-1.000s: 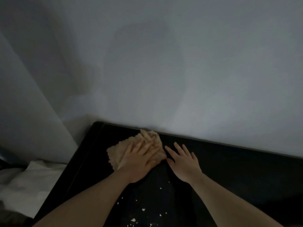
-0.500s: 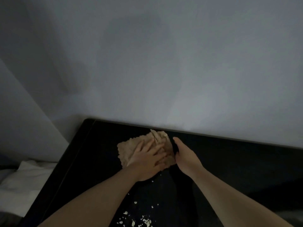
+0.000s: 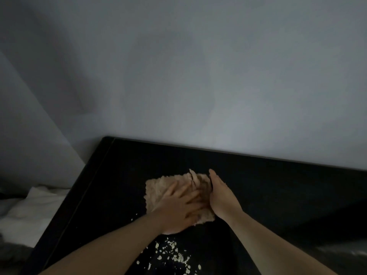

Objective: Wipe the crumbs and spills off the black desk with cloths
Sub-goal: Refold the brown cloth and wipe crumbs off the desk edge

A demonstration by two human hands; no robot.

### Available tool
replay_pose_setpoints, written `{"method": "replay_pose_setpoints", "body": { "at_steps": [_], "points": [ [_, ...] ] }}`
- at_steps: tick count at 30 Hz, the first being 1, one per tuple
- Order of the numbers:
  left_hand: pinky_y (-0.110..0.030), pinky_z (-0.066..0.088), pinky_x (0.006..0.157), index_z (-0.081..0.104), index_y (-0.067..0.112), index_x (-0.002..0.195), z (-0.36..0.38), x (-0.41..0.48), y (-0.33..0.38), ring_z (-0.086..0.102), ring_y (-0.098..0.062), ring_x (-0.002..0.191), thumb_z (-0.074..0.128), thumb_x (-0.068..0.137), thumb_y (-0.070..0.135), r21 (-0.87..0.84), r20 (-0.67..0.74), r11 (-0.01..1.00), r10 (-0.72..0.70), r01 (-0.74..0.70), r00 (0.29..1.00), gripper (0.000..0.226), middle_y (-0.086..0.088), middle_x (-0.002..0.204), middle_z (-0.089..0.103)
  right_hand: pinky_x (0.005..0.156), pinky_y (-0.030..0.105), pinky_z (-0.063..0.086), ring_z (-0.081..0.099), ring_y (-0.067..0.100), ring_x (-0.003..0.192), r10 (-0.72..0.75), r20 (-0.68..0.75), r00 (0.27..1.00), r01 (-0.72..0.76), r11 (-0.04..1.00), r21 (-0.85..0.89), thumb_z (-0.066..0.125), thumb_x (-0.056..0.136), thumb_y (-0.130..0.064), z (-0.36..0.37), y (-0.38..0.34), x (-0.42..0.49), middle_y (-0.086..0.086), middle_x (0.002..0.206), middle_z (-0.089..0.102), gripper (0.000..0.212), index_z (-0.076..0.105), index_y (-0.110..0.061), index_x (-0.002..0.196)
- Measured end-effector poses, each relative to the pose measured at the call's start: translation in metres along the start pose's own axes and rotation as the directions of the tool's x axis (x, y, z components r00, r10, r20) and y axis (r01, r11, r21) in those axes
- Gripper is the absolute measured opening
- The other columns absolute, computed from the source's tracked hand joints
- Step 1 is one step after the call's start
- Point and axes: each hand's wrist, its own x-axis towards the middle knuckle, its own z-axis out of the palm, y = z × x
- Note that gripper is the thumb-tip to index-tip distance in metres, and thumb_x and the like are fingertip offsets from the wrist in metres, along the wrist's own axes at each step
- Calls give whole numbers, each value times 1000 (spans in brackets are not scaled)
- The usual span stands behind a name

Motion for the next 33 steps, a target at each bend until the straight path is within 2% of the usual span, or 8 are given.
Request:
{"method": "replay_pose_setpoints", "body": {
  "at_steps": [3,8,11,16,22,29,31,33],
  "points": [
    [-43,-14,112,11,46,145,-5,3,-20,-16,-17,143,0,79,66,26,-11,994,-105,105,994,70,14,157,-5,115,34,24,25,16,140,9,-2,1000,-9,1000,29,32,97,-8,-3,4,-11,-1,156,21,63,5,-31,150],
    [-54,-10,112,-2,43,146,-21,44,-29,-16,-31,142,10,95,57,-216,33,755,-628,619,777,55,4,157,-16,116,38,22,18,16,143,93,-85,992,-102,990,-101,39,96,-10,-18,30,-30,-1,156,17,61,13,-23,150],
    [-54,-13,110,-3,44,146,-22,60,11,-17,-33,142,10,96,56,-229,14,826,-527,516,850,54,5,157,-15,116,40,21,14,16,144,158,-125,980,-179,968,-178,41,96,-12,-28,53,-34,-2,157,15,59,17,-21,149],
    [-44,-20,110,8,46,145,-2,44,65,-23,-15,139,21,96,54,9,13,993,117,-117,993,51,14,157,-7,117,39,15,6,17,145,125,-100,987,-149,947,-284,39,97,-21,-30,63,-33,-3,158,9,56,17,-24,149],
    [-50,-12,113,7,43,146,-13,57,23,-19,-23,142,16,96,55,-78,-31,940,-336,333,941,52,7,157,-13,119,37,8,-1,16,145,84,-21,996,-86,954,-286,36,96,-10,-33,72,-37,-2,159,0,62,9,-21,150],
    [-41,-25,107,8,49,144,4,-6,46,-29,-11,136,18,92,57,68,97,979,184,-191,978,54,19,155,-9,118,40,8,-1,17,145,85,-32,996,-90,955,-282,37,97,-14,-27,66,-41,-1,159,-1,60,9,-22,150],
    [-41,-21,109,9,48,144,2,-5,28,-24,-12,138,15,90,58,139,118,982,116,-132,986,56,16,156,-8,119,40,7,-2,16,145,62,7,998,-57,954,-293,36,97,-13,-22,64,-48,-1,159,-2,61,9,-23,150],
    [-46,-10,113,7,46,145,-2,6,12,-17,-19,142,8,90,60,92,20,977,-194,191,981,57,10,157,-8,118,40,5,-3,17,145,45,44,998,-29,952,-305,39,96,-12,-17,61,-57,-2,159,-3,63,8,-24,150]
  ]
}}
